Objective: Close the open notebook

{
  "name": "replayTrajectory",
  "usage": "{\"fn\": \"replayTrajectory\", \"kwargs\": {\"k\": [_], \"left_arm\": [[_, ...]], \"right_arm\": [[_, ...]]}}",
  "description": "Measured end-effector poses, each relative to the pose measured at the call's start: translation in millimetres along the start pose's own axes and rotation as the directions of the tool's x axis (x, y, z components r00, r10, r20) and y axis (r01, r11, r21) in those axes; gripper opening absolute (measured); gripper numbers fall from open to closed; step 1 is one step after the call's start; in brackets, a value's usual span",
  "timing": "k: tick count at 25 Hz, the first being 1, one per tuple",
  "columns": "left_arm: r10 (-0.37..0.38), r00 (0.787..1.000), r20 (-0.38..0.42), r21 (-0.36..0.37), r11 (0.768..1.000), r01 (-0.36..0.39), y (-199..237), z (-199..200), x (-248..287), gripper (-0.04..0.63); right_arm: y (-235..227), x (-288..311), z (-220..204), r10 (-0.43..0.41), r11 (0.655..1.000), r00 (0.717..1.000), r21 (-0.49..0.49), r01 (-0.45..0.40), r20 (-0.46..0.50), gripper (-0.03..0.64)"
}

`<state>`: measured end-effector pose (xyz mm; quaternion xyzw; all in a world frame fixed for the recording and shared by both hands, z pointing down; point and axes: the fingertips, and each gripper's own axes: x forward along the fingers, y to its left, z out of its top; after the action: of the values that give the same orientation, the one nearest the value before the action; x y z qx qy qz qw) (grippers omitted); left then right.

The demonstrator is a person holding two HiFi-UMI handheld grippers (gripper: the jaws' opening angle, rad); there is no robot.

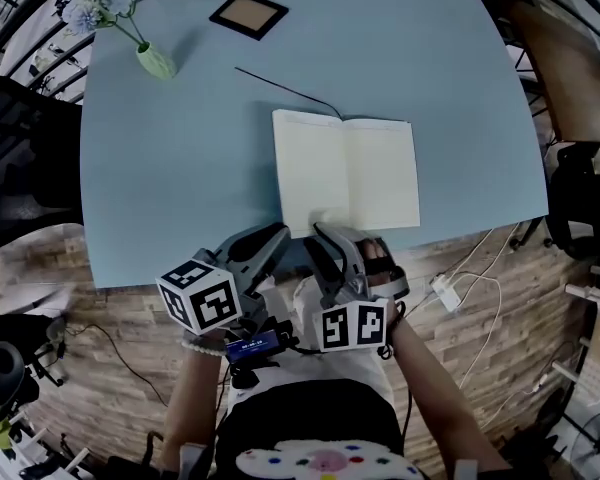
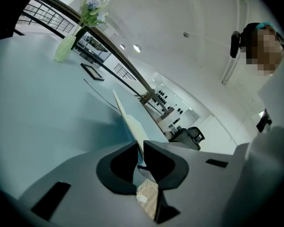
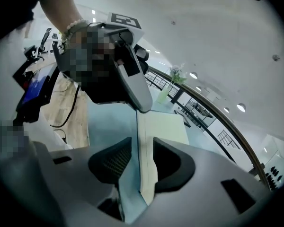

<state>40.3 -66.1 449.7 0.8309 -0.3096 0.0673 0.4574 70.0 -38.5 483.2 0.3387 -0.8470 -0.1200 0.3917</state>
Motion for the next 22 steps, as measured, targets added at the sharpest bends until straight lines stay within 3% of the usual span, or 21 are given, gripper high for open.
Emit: {"fn": "replayTrajectory", "kwargs": {"k": [7, 12, 22], "left_arm": [[-0.077, 0.997, -0.015, 0.059, 0.995, 0.077, -26.8, 9.2, 9.5, 0.052], [-0.127, 0.991, -0.041, 0.109, 0.985, 0.131, -44.6, 13.4, 18.3, 0.055], [-0.184, 0.982, -0.049, 0.239, 0.952, 0.191, -76.7, 28.8, 16.5, 0.057]], "right_arm": [[-13.9, -6.2, 17.2, -0.056, 0.995, 0.998, 0.086, 0.052, 0.043, 0.150], [-30.7, -18.1, 13.4, -0.107, 0.980, 0.993, 0.171, 0.097, 0.051, 0.082], [-54.3, -39.6, -4.0, -0.188, 0.903, 0.982, 0.399, 0.161, 0.029, 0.057]]}}
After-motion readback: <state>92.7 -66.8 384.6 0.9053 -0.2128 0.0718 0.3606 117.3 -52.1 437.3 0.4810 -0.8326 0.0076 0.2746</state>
